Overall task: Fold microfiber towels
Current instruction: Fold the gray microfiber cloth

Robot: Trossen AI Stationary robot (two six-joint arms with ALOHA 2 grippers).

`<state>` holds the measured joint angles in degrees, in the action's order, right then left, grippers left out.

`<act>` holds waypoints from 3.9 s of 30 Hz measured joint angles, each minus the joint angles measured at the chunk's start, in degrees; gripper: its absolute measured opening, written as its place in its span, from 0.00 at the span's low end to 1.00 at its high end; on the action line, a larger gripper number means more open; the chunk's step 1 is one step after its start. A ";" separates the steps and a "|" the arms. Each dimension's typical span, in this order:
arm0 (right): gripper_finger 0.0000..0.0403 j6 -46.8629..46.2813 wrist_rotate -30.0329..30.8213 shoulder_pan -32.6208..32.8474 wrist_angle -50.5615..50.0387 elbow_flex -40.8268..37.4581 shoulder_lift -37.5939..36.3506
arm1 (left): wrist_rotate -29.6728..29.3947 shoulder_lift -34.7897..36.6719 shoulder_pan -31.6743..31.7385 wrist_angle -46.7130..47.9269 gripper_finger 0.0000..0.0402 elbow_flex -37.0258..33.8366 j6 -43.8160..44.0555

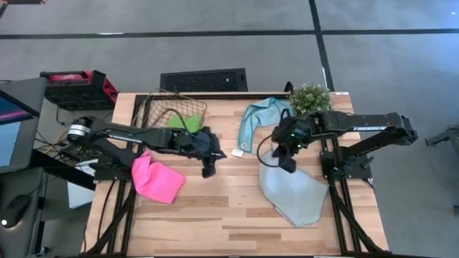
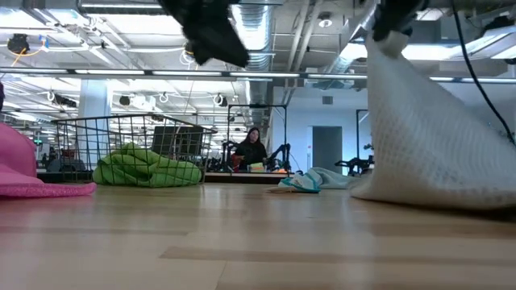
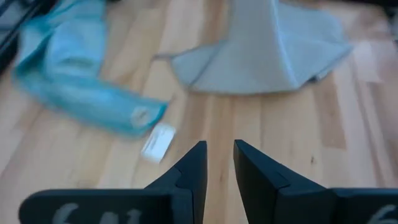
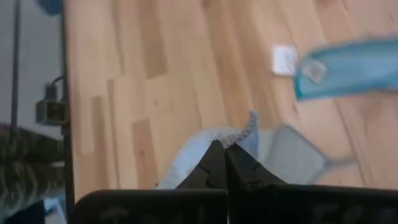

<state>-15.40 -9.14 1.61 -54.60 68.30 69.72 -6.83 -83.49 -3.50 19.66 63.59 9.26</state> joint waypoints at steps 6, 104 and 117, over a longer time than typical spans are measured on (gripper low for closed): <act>0.00 5.56 -2.81 2.39 -4.27 1.97 -0.38 | 2.56 -7.27 1.67 -14.37 0.18 0.01 -6.28; 0.00 3.83 -7.51 5.77 -6.22 2.26 -0.36 | 34.80 -46.96 10.80 -7.18 0.18 36.41 -57.81; 0.00 3.80 -7.51 5.77 -6.24 2.26 -0.36 | 36.56 -46.96 14.40 -6.10 0.18 36.41 -54.18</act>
<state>-11.60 -16.64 7.38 -60.84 70.57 69.36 29.73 -130.45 10.90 13.56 100.01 -44.91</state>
